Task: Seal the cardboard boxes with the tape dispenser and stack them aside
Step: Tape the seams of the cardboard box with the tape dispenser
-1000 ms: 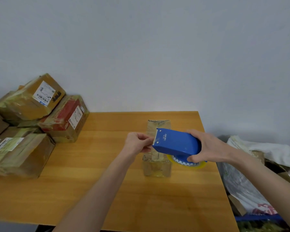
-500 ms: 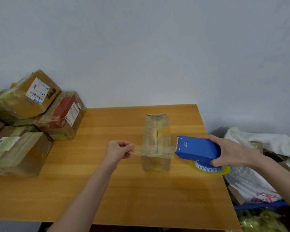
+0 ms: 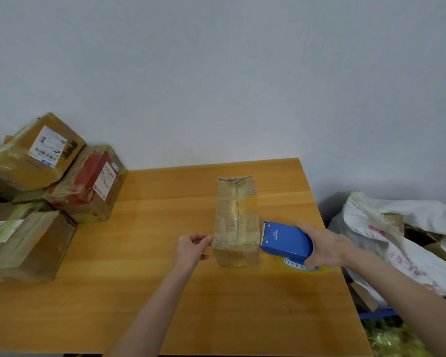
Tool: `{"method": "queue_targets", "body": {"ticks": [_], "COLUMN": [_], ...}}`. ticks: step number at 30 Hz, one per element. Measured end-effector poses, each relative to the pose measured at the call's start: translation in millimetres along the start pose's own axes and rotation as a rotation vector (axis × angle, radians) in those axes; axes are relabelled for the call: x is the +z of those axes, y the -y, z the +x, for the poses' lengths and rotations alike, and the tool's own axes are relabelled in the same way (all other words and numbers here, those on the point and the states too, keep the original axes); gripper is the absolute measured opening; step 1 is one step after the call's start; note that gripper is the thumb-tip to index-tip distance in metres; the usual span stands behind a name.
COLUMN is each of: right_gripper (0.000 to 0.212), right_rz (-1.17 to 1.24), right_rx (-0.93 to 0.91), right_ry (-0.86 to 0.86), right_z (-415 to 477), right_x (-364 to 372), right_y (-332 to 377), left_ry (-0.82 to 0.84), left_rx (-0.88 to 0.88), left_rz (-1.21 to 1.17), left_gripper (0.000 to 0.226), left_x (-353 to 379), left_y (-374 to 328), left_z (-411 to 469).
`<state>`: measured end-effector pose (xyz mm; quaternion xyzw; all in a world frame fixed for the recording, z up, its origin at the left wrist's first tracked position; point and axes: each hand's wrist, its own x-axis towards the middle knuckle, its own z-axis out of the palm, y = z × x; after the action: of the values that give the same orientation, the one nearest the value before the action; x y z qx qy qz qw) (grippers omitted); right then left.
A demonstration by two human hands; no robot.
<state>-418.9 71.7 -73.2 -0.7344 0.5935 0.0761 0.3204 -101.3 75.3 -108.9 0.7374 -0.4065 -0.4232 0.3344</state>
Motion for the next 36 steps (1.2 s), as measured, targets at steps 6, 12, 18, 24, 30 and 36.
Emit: {"method": "queue_targets", "body": {"ticks": [6, 12, 18, 24, 30, 36], "right_gripper": [0.07, 0.069, 0.067, 0.064, 0.067, 0.065], "right_rz": [-0.012, 0.002, -0.046, -0.043, -0.042, 0.023], "right_rx": [0.017, 0.015, -0.002, 0.004, -0.019, -0.07], "right_ry": [0.0, 0.027, 0.019, -0.02, -0.009, 0.006], "right_z": [3.3, 4.7, 2.2, 2.5, 6.8, 11.0], "right_x": [0.7, -2.2, -3.3, -4.4, 1.5, 10.7], "right_y": [-1.6, -2.6, -0.6, -2.3, 2.0, 12.7], "left_ry": [0.046, -0.09, -0.124, -0.101, -0.05, 0.108], "left_rx": [-0.003, 0.844, 1.073, 0.72, 0.362, 0.348], "left_rz": [0.161, 0.477, 0.65, 0.626, 0.317, 0.512], "left_gripper": [0.06, 0.035, 0.02, 0.013, 0.054, 0.061], "left_x": [-12.3, -7.8, -7.1, -19.8, 13.7, 18.9], "left_y": [25.0, 10.5, 16.3, 31.1, -8.0, -14.1], "left_z": [-13.6, -31.7, -38.8, -47.4, -40.3, -25.2]}}
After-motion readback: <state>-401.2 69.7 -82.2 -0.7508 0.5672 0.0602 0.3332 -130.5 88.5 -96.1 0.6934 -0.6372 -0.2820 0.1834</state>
